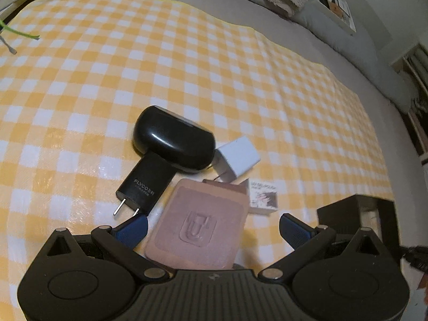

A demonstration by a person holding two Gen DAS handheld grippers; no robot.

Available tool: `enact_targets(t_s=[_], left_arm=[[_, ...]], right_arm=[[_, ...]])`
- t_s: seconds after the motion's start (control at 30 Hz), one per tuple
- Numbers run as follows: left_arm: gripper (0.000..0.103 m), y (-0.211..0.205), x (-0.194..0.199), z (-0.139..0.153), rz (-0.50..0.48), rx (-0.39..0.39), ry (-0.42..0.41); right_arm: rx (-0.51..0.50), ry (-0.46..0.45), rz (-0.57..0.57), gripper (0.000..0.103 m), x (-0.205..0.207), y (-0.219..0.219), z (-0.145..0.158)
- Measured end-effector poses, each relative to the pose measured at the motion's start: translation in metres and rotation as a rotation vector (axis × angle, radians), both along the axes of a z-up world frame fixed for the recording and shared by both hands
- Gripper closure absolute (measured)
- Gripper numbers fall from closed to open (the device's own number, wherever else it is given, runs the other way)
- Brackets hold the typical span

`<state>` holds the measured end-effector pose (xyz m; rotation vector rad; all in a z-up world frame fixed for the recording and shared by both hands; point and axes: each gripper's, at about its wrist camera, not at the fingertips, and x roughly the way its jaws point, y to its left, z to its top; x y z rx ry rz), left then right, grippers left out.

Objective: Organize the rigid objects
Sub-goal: 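Move the left tool back to the items and grasp the brown square coaster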

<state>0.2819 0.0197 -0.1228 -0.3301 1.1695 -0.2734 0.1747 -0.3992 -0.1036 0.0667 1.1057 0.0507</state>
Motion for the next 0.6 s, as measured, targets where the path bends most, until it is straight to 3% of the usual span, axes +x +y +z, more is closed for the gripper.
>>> enact_targets(t_s=[0.2,0.3,0.43,0.6], left_arm=[[0.001,-0.013,-0.005,0.010,-0.083,-0.018,-0.025],[0.002,-0.015,-0.006,0.011,-0.070,-0.005,-0.027],[0.013,-0.015,0.000,0.011,-0.035,0.002,0.005],[0.024,-0.030,0.006,0.007,-0.075,0.125,0.011]], right_arm=[[-0.003,0.000,0.009,0.093,0.000,0.000,0.000],[-0.005,0.000,0.010,0.093,0.000,0.000,0.000],[-0.005,0.001,0.009,0.093,0.000,0.000,-0.001],[-0.004,0.000,0.011,0.093,0.000,0.000,-0.001]])
